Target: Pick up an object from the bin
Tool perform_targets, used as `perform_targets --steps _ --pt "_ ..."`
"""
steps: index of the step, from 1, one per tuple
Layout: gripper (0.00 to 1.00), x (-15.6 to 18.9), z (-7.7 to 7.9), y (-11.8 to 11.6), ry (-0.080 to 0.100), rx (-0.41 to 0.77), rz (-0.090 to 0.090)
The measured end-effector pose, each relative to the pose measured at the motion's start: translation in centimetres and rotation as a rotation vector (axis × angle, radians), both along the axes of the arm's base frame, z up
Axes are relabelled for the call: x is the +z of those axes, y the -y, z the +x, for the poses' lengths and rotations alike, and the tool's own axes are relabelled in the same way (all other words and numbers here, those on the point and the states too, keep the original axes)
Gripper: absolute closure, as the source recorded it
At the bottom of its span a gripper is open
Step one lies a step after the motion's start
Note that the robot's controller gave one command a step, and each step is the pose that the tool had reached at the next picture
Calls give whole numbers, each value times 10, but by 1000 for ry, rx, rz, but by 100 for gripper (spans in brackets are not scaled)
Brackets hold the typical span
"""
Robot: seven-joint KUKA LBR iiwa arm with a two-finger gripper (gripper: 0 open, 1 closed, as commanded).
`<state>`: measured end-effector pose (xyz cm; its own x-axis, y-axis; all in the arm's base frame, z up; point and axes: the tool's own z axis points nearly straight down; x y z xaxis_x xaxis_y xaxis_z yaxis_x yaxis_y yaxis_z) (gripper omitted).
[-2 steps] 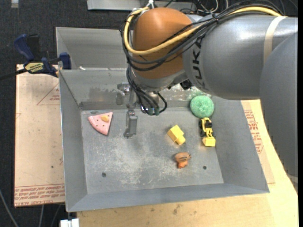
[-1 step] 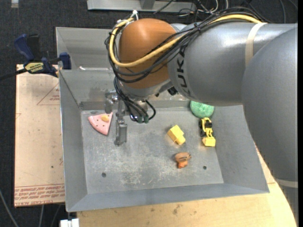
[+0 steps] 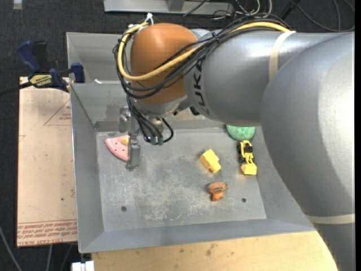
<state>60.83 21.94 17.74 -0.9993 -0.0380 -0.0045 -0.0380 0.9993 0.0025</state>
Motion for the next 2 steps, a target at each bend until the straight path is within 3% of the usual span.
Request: perform_targets --steps 1,2 --pt "0 -18 17 -3 -1 -10 0" --pt "0 -61 -4 -9 0 -88 0"
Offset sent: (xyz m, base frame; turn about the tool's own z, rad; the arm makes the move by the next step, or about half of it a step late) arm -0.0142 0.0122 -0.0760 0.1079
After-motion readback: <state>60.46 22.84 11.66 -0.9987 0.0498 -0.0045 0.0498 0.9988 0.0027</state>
